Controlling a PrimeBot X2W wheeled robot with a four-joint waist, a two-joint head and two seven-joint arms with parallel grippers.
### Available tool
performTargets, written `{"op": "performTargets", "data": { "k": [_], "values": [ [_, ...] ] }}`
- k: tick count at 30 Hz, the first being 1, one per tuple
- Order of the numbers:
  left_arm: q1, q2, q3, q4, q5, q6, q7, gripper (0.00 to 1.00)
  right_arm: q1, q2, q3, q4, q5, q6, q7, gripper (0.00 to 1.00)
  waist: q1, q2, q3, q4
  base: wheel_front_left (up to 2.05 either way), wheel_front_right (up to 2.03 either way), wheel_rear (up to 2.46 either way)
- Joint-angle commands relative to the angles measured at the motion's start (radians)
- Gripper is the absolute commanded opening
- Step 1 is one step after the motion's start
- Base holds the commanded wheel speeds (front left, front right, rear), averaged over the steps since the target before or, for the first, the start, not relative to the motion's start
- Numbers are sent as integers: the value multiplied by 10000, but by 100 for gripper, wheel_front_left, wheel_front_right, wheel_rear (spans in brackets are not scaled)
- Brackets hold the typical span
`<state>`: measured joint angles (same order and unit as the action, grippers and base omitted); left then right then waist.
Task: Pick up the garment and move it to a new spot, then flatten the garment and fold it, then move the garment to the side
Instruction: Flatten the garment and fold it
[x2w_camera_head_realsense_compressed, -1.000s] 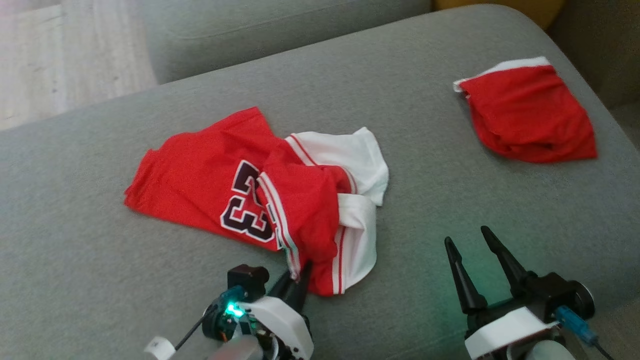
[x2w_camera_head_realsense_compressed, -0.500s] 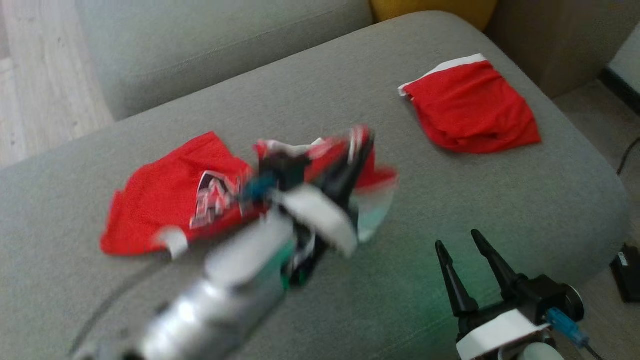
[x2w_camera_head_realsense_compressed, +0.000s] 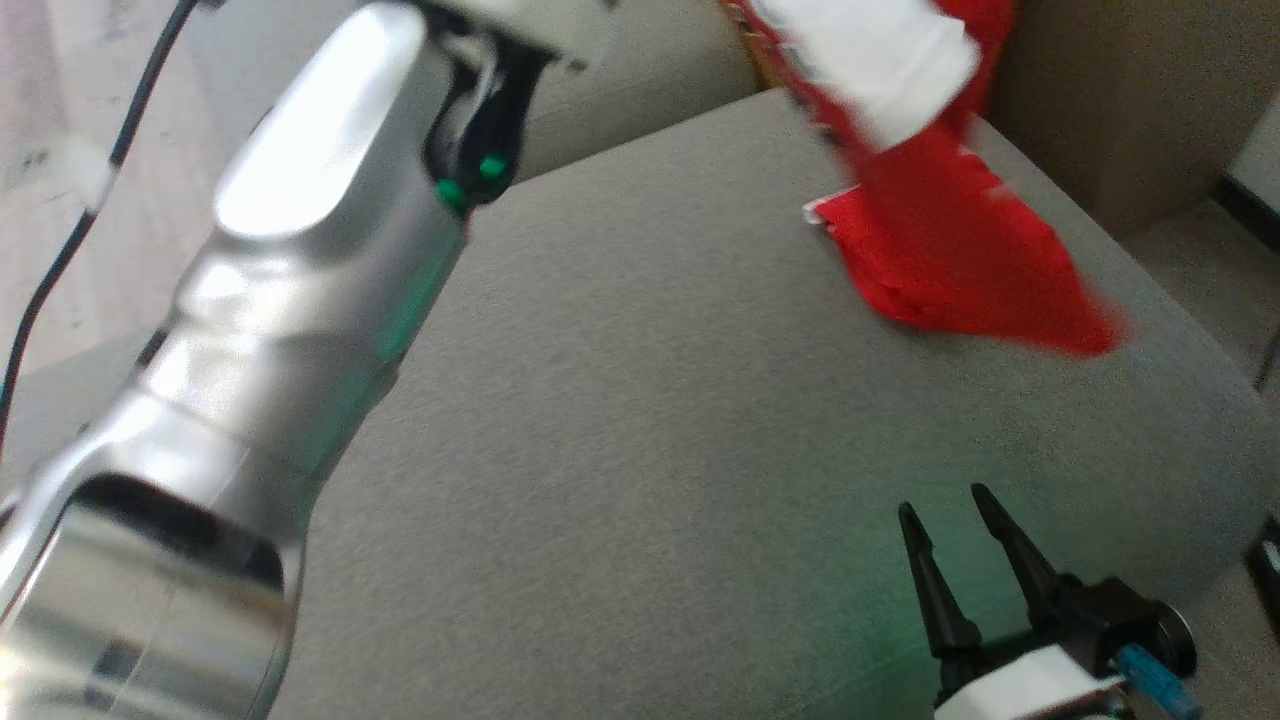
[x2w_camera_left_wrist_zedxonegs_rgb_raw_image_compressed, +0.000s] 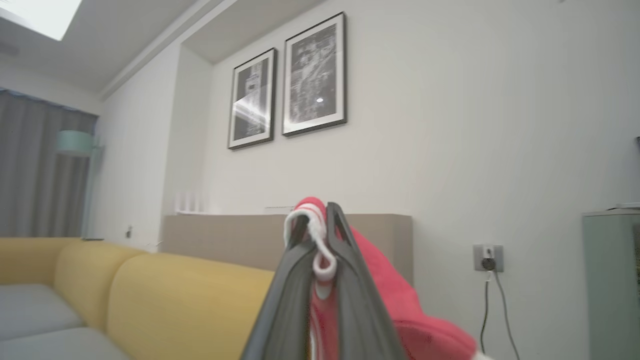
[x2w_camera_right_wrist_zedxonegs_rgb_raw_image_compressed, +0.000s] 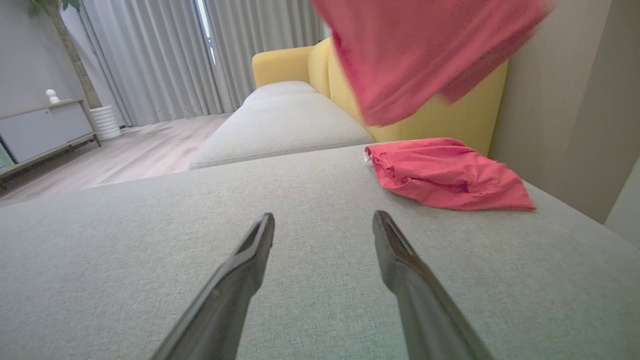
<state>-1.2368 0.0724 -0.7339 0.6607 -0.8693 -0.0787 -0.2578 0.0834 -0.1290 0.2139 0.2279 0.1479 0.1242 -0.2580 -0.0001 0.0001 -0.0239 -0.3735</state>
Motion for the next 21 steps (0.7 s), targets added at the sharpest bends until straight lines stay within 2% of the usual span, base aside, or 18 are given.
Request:
{"op": "performTargets", "data": {
  "k": [1, 4, 5, 7, 12, 15, 21],
  "values": [
    [157, 581, 369, -37, -121, 43, -36, 0, -131, -48, 124, -387, -75, 65, -38, 100, 1, -1, -120, 453, 0, 0, 0],
    [1427, 836, 416, 19, -444, 18, -35, 0, 28, -55, 25, -411, -112, 65, -38, 100, 1, -1, -135, 964, 0, 0, 0],
    [2613, 1020, 371, 12, -698, 36, -34, 0, 98, -42, -22, -438, -123, 65, -38, 100, 1, -1, -115, 1261, 0, 0, 0],
    [3948, 1243, 325, -14, -986, 87, -10, 0, 146, -27, -95, -476, -134, 65, -38, 100, 1, -1, -41, 1527, 0, 0, 0],
    [6498, 1981, 584, -40, -1310, 447, -29, 0, 128, -51, -74, -483, -144, 65, -38, 100, 1, -1, 209, 1942, 0, 0, 0],
    [7202, 2330, 1121, -235, -1149, 656, -35, 0, 57, -78, -41, -473, -128, 65, -38, 100, 1, -1, 329, 2031, 0, 0, 0],
    [7533, 2458, 2036, -579, -668, 696, -37, 0, -34, -122, 35, -444, -103, 65, -38, 100, 1, -1, 500, 2108, 0, 0, 0]
  ]
}}
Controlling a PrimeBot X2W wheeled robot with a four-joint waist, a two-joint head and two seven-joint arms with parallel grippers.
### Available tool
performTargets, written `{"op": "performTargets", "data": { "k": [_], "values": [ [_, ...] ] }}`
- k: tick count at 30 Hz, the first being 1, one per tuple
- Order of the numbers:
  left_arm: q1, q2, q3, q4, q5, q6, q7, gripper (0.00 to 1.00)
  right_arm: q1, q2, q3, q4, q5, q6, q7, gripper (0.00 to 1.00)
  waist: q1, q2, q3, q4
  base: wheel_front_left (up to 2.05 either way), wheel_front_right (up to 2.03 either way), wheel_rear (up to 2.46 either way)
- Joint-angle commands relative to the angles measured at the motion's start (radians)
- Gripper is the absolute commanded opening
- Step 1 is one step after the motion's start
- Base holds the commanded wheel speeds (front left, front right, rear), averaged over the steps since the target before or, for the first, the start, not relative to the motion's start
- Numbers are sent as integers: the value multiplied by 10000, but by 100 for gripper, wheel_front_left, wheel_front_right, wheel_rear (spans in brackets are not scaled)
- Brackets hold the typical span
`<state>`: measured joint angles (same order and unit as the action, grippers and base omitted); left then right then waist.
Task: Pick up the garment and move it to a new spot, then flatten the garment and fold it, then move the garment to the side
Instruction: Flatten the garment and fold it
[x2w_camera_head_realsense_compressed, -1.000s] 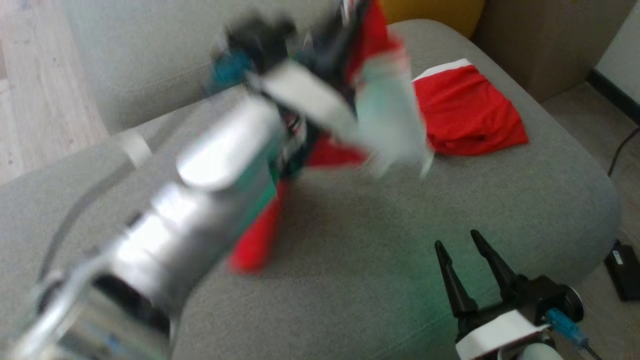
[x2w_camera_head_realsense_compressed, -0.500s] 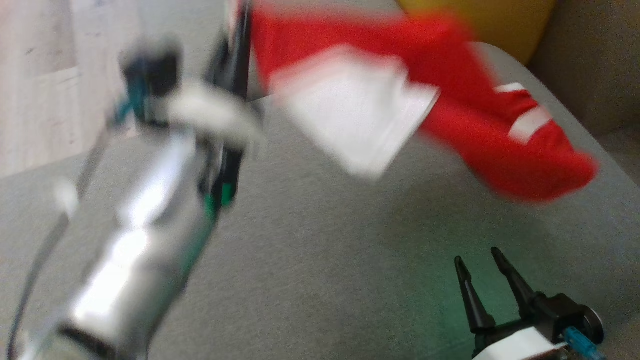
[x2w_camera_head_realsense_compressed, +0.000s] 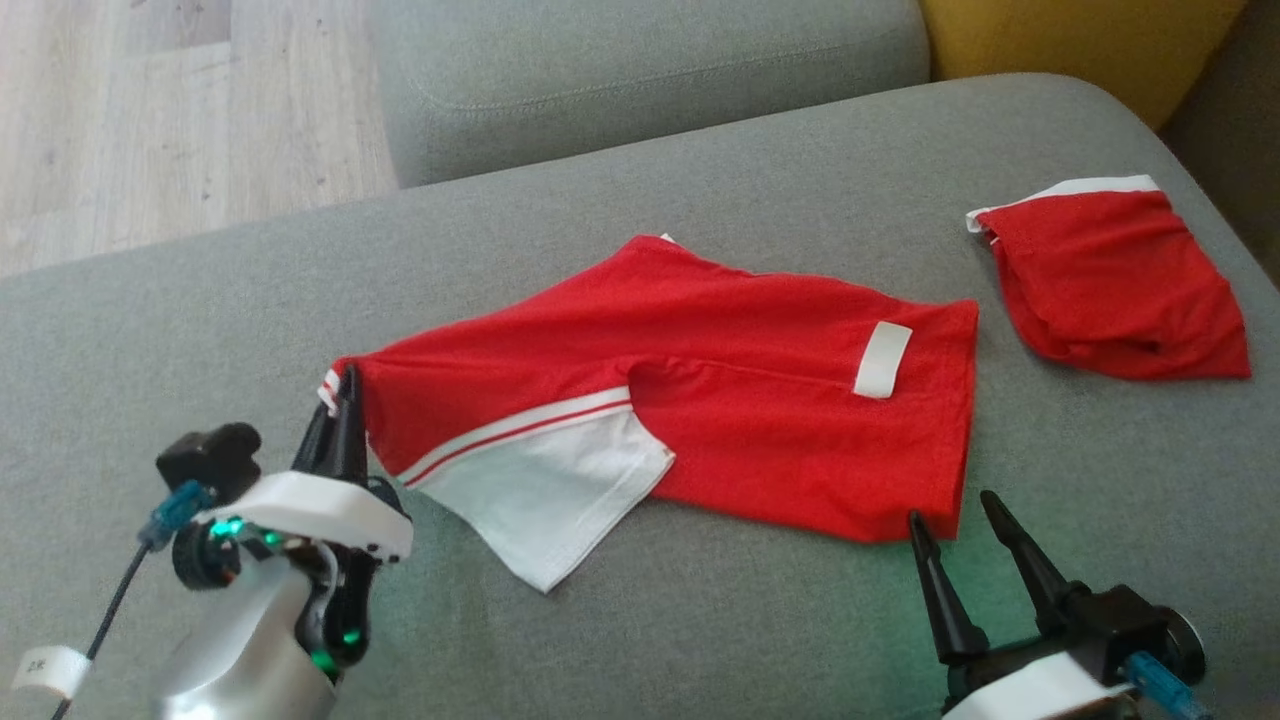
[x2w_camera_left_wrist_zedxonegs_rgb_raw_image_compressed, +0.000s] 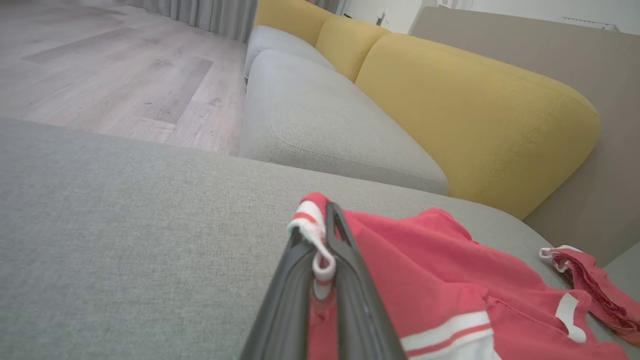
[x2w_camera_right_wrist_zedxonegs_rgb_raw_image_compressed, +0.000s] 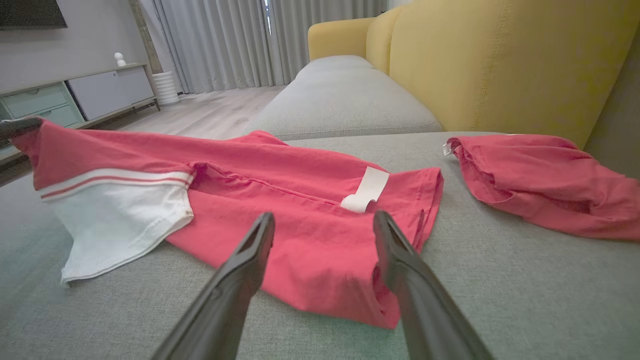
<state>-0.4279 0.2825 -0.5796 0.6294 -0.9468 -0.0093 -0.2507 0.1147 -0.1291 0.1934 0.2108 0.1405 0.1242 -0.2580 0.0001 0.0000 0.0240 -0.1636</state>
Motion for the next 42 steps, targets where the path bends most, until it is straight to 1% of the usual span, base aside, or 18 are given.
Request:
{"op": "performTargets", "data": {
  "k": [1, 2, 3, 4, 6, 8, 13, 15, 17, 20, 23, 26, 29, 32, 39, 40, 41, 42],
  "values": [
    [-632, 343, 638, -300, 242, 2, -108, 0, -362, -128, 251, -271, -24, 65, -38, 100, -1, 0, 45, 17, 0, 0, 0],
    [-632, 343, 638, -300, 242, 2, -108, 0, -362, -128, 251, -271, -24, 65, -38, 100, -1, 0, 45, 17, 0, 0, 0],
    [-699, 307, 793, -309, 356, -1, -109, 15, -376, -133, 257, -269, -20, 65, -38, 100, -1, 0, 61, 26, 0, 0, 0],
    [-758, 272, 928, -297, 491, 6, -109, 99, -389, -136, 265, -264, -18, 65, -38, 100, -1, 0, 75, 34, 0, 0, 0],
    [-869, 268, 1121, -357, 1038, 95, -109, 100, -421, -143, 276, -252, -13, 65, -38, 100, -1, 0, 101, 56, 0, 0, 0],
    [-832, 242, 1355, -587, 1765, 324, -109, 100, -425, -146, 277, -238, -9, 65, -38, 100, -1, 0, 81, 103, 0, 0, 0],
    [395, -98, 1959, -2180, 4117, 1326, -110, 100, -355, -132, 234, -207, -16, 65, -38, 100, -1, 0, -29, 283, 0, 0, 0],
    [1200, -408, 2024, -2912, 4908, 1545, -110, 100, -330, -121, 197, -216, -18, 65, -38, 100, -1, 0, -81, 392, 0, 0, 0],
    [1989, -725, 1869, -3423, 5492, 1453, -110, 100, -302, -113, 183, -223, -23, 65, -38, 100, -1, 0, -122, 498, 0, 0, 0],
    [2822, -1035, 1306, -3516, 6250, 1063, -110, 100, -311, -116, 229, -220, -29, 65, -38, 100, -1, 0, -156, 621, 0, 0, 0],
    [3036, -1134, 656, -2929, 6992, 715, -110, 100, -378, -135, 318, -196, -18, 65, -38, 100, -1, 0, -165, 646, 0, 0, 0],
    [2814, -1133, 79, -1924, 7705, 537, -110, 100, -464, -182, 404, -186, 12, 65, -38, 100, -1, 0, -141, 574, 0, 0, 0],
    [2392, -1169, -323, -904, 8233, 484, -110, 100, -495, -282, 480, -194, 33, 65, -38, 100, -1, 0, -87, 417, 0, 0, 0],
    [2021, -1264, -461, -114, 8494, 573, -110, 100, -492, -345, 448, -183, 49, 65, -38, 100, -1, 0, -10, 260, 0, 0, 0],
    [1473, -1490, -371, 1513, 8406, 630, -110, 100, -540, -377, 453, -204, 88, 65, -38, 100, -1, 0, 174, -59, 0, 0, 0],
    [1418, -1536, -332, 1751, 8325, 595, -109, 95, -553, -373, 452, -207, 93, 65, -38, 100, -1, 0, 187, -86, 0, 0, 0],
    [1361, -1572, -312, 2020, 8261, 556, -90, 84, -562, -372, 450, -212, 96, 65, -38, 100, -1, 0, 198, -108, 0, 0, 0],
    [1282, -1600, -313, 2243, 8234, 534, -88, 54, -567, -370, 444, -215, 98, 65, -38, 100, -1, 0, 208, -125, 0, 0, 0]
  ]
}}
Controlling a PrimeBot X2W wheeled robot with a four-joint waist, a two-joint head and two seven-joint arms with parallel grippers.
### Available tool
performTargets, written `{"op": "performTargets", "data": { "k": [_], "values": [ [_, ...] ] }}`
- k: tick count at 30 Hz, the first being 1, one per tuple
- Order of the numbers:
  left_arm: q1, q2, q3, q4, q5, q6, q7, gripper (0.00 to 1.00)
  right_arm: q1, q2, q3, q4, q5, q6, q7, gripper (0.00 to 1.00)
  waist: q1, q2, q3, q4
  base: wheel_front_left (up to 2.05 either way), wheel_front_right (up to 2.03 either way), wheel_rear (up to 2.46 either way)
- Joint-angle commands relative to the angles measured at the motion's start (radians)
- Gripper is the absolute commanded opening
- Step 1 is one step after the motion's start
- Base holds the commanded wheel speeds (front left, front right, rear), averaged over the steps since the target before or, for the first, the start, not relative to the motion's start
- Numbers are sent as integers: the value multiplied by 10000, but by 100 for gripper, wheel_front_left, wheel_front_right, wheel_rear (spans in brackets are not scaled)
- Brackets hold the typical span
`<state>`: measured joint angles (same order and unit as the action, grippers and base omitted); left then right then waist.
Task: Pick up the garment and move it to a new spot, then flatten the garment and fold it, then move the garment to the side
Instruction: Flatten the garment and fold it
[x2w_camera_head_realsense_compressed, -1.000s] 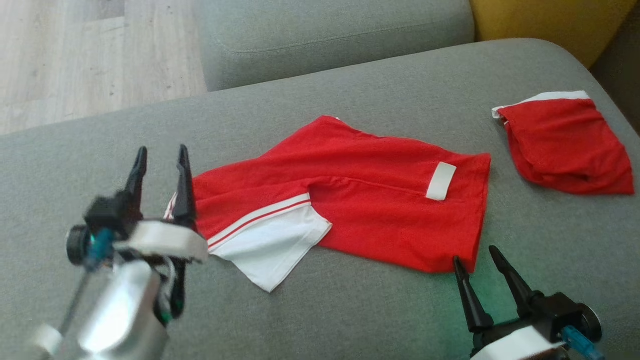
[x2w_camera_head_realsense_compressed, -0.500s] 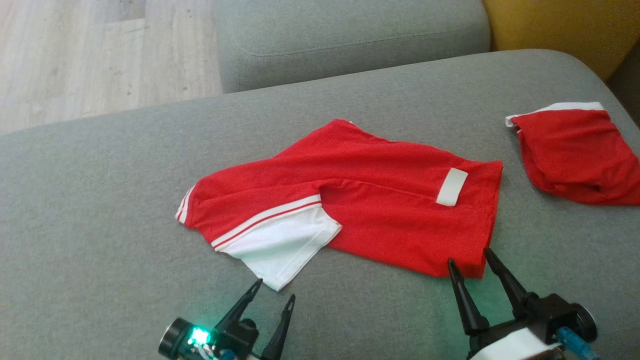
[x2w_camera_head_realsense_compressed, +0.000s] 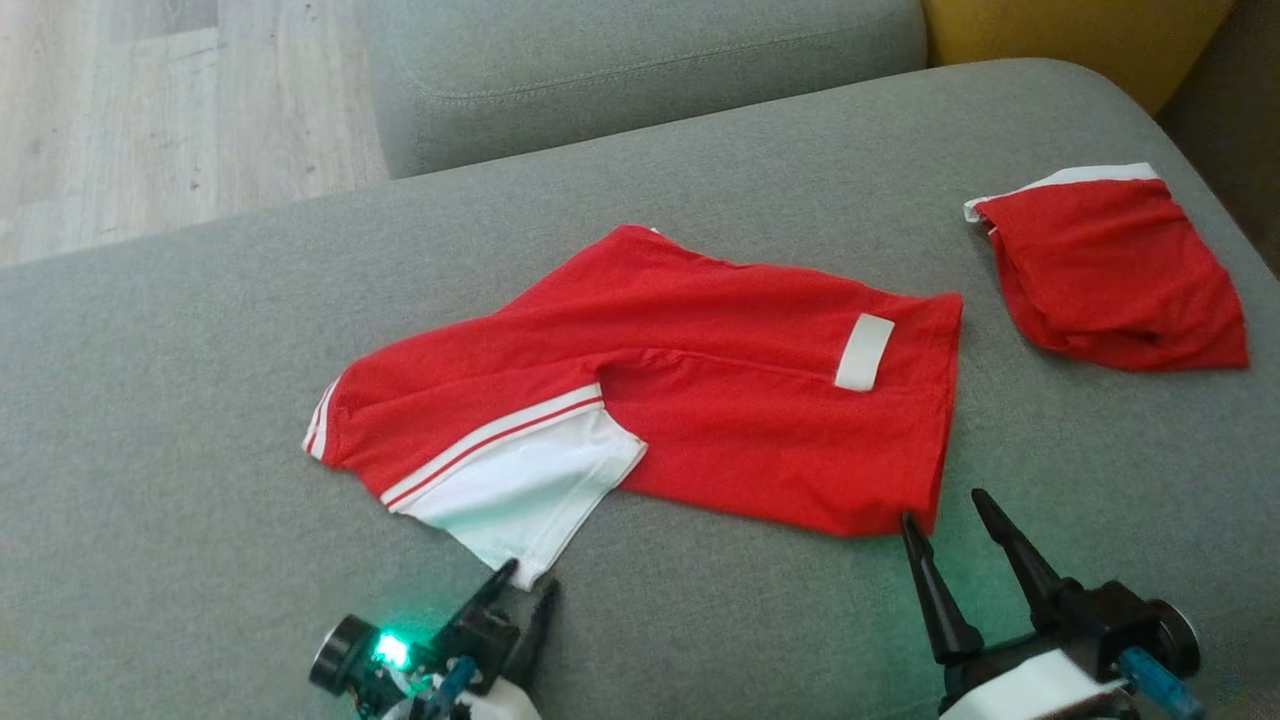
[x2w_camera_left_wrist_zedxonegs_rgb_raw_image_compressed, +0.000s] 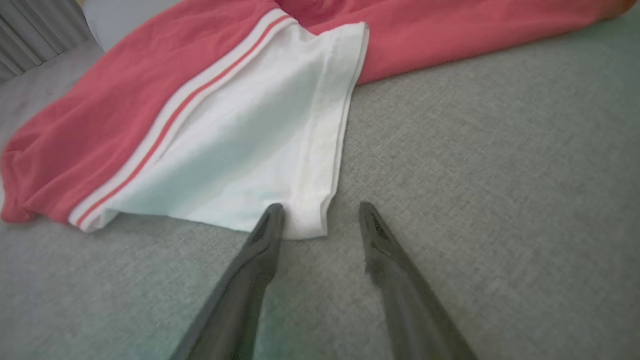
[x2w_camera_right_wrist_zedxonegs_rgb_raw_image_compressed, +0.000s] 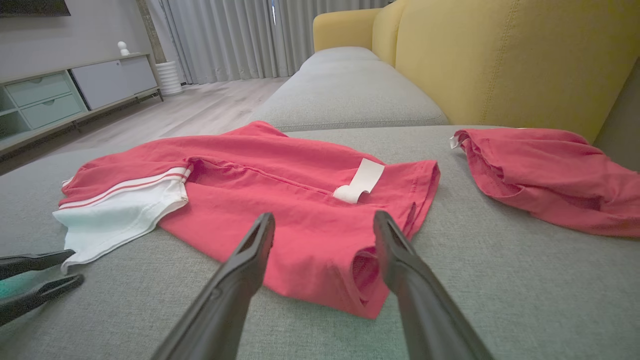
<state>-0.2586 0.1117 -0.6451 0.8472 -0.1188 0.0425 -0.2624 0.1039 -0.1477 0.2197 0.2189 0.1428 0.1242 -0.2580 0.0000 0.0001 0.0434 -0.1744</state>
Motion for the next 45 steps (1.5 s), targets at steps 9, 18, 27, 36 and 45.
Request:
{"op": "performTargets", "data": {
  "k": [9, 18, 27, 36, 45],
  "values": [
    [-861, -10, 312, 465, -102, -82, 11, 0, -411, -214, 145, -299, 83, 65, -38, 100, 0, -1, -24, 8, 0, 0, 0],
    [-431, 690, 1062, -1820, -204, 465, 8, 0, -362, -238, 72, -331, 86, 65, -38, 100, 0, -1, -99, 196, 0, 0, 0],
    [-97, 1709, 2095, -4497, -154, 921, 7, 0, -755, -828, -15, -154, 574, 65, -38, 100, 0, -1, 119, 625, 0, 0, 0],
    [-308, 1969, 2423, -5319, -88, 920, 7, 0, -2554, -2229, 795, 2032, 2918, 65, 655, 100, 0, -1, 582, 945, 0, 0, 0],
    [-767, 1845, 2324, -5334, 68, 854, 7, 0, -4118, -2851, 1841, 3462, 4757, 65, 1620, 100, 0, -1, 1042, 1268, 0, 0, 0]
  ]
}}
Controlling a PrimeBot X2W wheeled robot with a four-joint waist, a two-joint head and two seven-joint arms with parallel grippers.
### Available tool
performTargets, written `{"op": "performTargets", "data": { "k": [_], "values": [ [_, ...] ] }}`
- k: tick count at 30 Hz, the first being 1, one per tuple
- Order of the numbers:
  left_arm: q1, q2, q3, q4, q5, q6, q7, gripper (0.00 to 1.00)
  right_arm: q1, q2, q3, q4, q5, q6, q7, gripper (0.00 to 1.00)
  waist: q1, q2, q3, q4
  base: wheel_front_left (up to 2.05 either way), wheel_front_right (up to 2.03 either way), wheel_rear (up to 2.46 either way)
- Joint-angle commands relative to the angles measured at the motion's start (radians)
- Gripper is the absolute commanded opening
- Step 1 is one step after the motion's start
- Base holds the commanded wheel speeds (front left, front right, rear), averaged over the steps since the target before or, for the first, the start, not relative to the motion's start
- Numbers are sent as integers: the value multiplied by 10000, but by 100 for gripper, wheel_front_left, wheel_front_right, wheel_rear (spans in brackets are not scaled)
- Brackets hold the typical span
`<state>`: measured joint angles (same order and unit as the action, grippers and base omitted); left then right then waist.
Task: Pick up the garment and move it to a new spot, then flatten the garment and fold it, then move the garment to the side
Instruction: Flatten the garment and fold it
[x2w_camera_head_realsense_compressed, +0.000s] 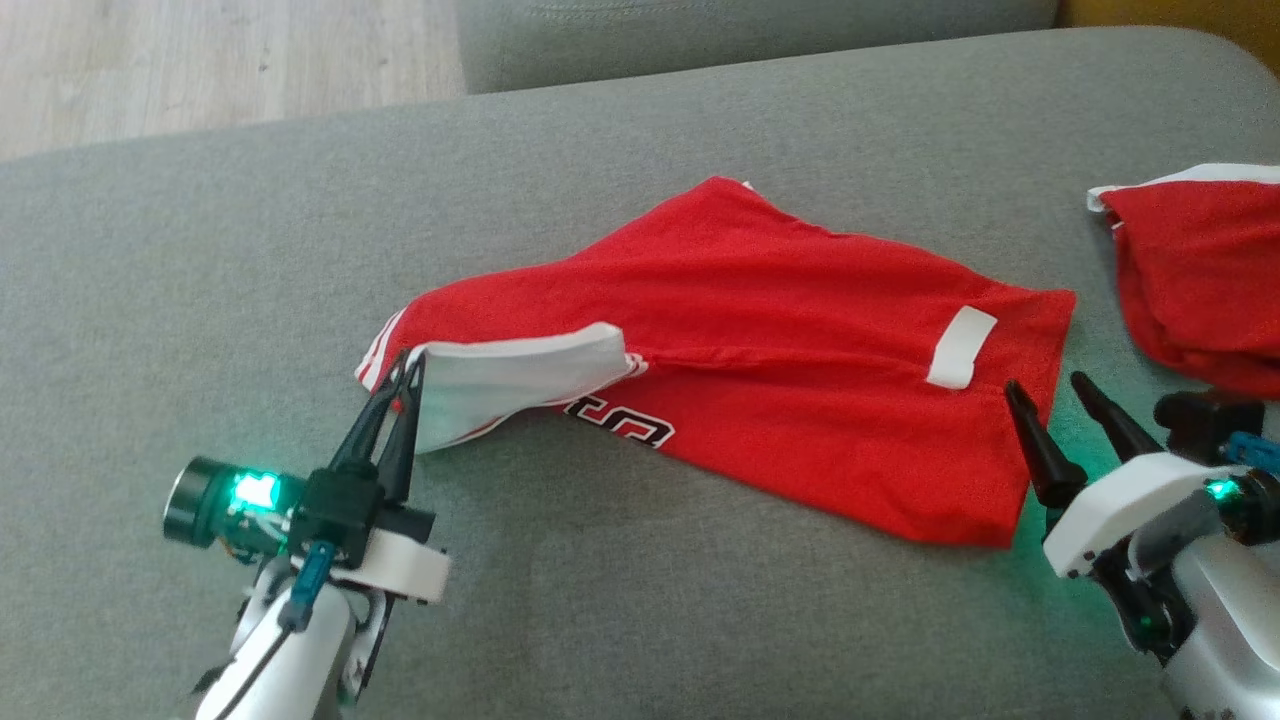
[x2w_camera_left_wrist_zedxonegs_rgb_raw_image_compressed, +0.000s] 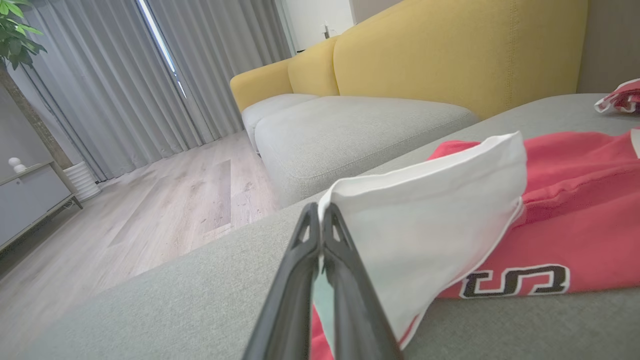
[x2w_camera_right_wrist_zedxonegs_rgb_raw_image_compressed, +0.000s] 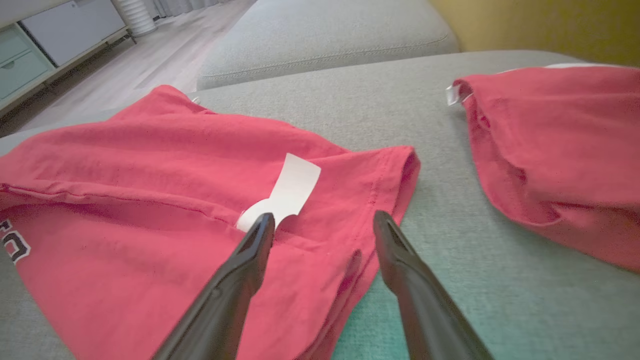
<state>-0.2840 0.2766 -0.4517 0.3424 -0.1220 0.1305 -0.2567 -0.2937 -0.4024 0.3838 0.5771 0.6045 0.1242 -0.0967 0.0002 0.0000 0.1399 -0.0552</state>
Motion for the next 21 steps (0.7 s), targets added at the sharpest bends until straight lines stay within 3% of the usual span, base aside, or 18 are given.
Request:
{"op": "performTargets", "data": {
  "k": [1, 7, 8, 9, 11, 12, 16, 21],
  "values": [
    [-575, 186, 383, -269, 108, -47, -51, 0, -232, -334, 303, 25, 313, 65, 87, 100, -2, 0, 124, 122, 0, 0, 0],
    [-785, 133, 365, -185, 171, -70, -51, 0, -567, -453, 715, 575, 837, 65, 65, 85, -2, 0, 228, 263, 0, 0, 0],
    [-805, 129, 363, -168, 181, -72, -51, 0, -617, -465, 782, 664, 884, 65, 12, 73, -2, 0, 235, 277, 0, 0, 0],
    [-822, 132, 366, -152, 186, -76, -51, 0, -665, -466, 848, 752, 940, 65, -35, 53, -2, 0, 237, 286, 0, 0, 0],
    [-846, 146, 379, -111, 192, -84, -51, 0, -751, -455, 966, 933, 1077, 65, -83, 29, -2, 0, 230, 298, 0, 0, 0],
    [-861, 157, 392, -88, 191, -89, -51, 0, -789, -450, 1042, 1014, 1146, 65, -74, 3, -2, 0, 222, 304, 0, 0, 0],
    [-896, 175, 452, -17, 180, -74, -51, 0, -903, -511, 1353, 1260, 1368, 65, -64, 0, -2, 0, 138, 309, 0, 0, 0],
    [-900, 280, 611, -284, 203, -3, -51, 0, -1131, -810, 1514, 1259, 1153, 65, -922, 0, -2, 0, -198, 289, 0, 0, 0]
  ]
}}
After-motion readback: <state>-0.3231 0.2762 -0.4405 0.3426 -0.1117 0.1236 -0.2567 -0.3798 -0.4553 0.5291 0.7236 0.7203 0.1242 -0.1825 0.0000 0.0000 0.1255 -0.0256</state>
